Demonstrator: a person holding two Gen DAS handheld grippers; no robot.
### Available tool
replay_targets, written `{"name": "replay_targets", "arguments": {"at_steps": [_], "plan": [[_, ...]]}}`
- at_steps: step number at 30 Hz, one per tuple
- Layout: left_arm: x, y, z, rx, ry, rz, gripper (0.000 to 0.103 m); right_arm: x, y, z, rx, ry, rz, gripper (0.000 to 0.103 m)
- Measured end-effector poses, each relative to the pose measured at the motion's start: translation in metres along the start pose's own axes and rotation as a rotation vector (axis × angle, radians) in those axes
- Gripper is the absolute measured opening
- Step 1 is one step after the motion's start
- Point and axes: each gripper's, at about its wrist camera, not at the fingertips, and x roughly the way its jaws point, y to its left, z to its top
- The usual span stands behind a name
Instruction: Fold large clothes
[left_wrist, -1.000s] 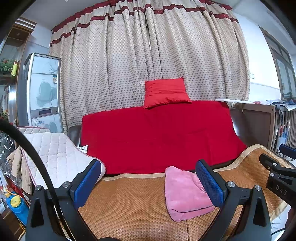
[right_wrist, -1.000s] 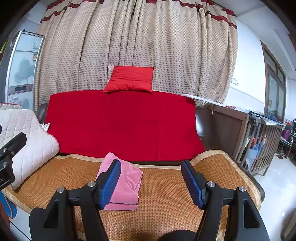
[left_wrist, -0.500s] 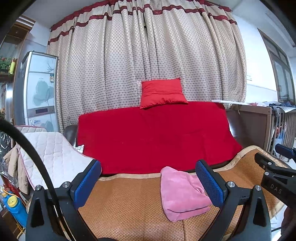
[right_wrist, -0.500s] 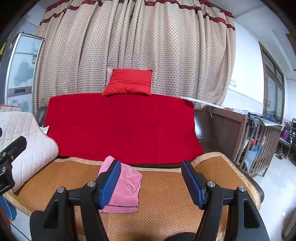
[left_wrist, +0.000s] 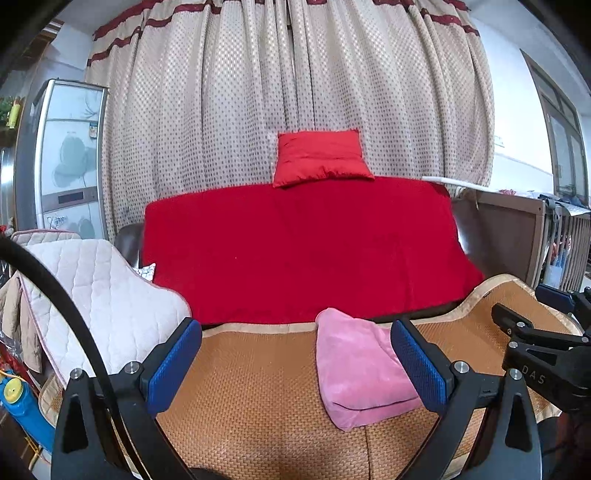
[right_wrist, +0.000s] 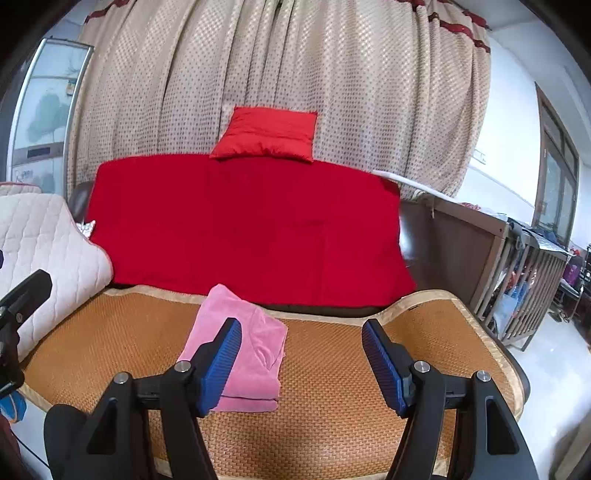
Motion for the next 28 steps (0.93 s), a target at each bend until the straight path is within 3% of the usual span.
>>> {"name": "replay_targets", "arguments": {"at_steps": [12,21,28], "plan": [[0.047,0.008,0.001,-0.017,0.036,-0.024,0.102,0.064,0.017,-0.006,-0.019,0.095,0.008,0.072],[0.071,0.005,-0.001,-0.026,0.053,-0.075,0.102,0.088,0.023,-0.010,-0.019,0.137,-0.028,0.072],[0.084,0.007,-0.009,-0.027,0.048,-0.067,0.102,0.102,0.028,-0.012,-0.033,0.162,-0.034,0.072]]}}
